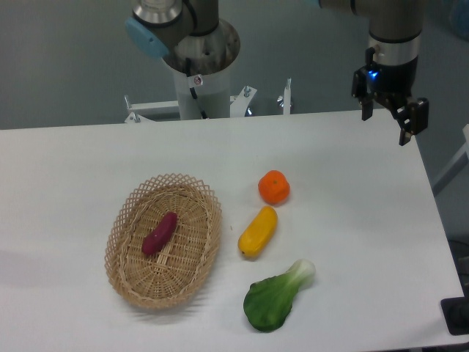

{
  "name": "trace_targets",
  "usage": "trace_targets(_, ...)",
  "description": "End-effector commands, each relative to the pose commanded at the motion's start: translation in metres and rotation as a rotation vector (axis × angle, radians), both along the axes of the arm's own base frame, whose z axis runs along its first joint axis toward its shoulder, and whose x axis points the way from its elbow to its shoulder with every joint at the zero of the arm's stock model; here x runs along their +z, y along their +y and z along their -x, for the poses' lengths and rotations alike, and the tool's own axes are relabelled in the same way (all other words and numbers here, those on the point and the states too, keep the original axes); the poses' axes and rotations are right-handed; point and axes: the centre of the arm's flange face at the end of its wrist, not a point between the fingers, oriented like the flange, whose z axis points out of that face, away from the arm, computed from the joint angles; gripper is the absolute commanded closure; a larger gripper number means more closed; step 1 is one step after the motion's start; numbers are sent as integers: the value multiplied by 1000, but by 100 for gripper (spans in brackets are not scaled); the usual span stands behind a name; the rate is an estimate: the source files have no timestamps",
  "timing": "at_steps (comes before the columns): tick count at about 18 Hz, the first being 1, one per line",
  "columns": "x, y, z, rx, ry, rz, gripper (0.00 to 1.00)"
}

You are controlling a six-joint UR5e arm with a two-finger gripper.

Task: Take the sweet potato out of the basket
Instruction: 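Move the open gripper toward the wicker basket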

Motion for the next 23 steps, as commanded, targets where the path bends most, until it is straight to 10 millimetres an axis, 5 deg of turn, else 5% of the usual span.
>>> trace_targets(7, 2, 7, -16, 14, -5, -9, 0)
trace_targets(13, -15, 44, -48, 126, -106, -127, 0)
trace_targets(16, -15, 69, -72, 276, -152, -172, 0)
trace_targets(23, -35, 168, -144, 447, -225, -272, 0)
